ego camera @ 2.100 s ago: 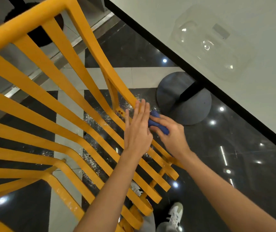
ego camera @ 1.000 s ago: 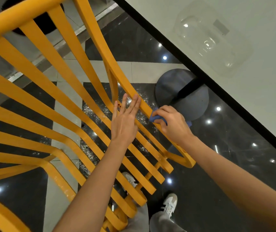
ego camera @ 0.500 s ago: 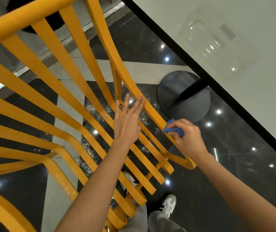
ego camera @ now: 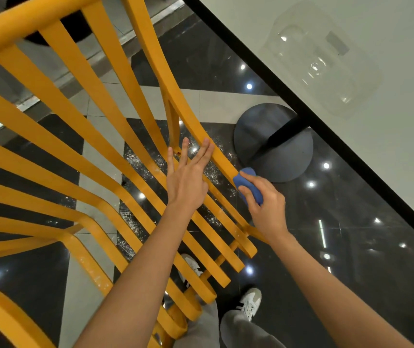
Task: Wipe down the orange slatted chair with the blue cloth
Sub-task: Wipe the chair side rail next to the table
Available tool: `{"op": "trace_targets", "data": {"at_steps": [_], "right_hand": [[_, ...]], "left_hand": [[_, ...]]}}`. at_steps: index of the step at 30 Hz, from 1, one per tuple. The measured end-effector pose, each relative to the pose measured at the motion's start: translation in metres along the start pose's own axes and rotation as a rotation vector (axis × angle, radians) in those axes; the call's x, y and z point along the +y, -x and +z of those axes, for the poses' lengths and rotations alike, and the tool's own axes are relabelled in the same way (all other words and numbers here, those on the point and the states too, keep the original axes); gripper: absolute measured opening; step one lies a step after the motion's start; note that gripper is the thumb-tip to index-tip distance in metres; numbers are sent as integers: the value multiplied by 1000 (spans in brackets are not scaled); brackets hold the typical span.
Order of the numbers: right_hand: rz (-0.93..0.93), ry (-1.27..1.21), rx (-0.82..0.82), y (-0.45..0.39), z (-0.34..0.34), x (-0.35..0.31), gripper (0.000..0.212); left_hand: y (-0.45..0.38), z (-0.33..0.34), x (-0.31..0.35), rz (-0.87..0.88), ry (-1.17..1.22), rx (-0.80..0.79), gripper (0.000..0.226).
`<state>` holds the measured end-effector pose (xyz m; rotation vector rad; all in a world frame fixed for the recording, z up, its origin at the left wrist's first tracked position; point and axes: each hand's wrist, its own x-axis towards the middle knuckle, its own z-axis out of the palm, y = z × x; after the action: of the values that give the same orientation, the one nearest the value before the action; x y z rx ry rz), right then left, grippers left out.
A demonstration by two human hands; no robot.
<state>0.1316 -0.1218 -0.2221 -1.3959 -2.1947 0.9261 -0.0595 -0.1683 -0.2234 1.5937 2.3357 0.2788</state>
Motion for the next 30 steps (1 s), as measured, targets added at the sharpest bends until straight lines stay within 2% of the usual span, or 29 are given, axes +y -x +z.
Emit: {"op": "trace_targets", "data": {"at_steps": [5,12,18,20,23,26,30], "right_hand": [[3,7,18,20,-8,13,30],[-47,45,34,-29,22,-16,24],[60,0,129,41,-13,18,27],[94,26,129,30,-8,16,26],[116,66,61,-4,-1,6,24],[66,19,56,11,-8,13,25],[65,-88,189,77,-25,42,29]], "left_hand": [[0,2,0,-5,23,7,89],[2,3,4,-29,-13,26,90],[7,3,24,-20,-115,14,81],[18,16,44,56,-78,42,74],[36,40,68,84,64,-21,65],[35,46,64,70,218,-43,71],[34,40,52,114,342,-55,85]]}}
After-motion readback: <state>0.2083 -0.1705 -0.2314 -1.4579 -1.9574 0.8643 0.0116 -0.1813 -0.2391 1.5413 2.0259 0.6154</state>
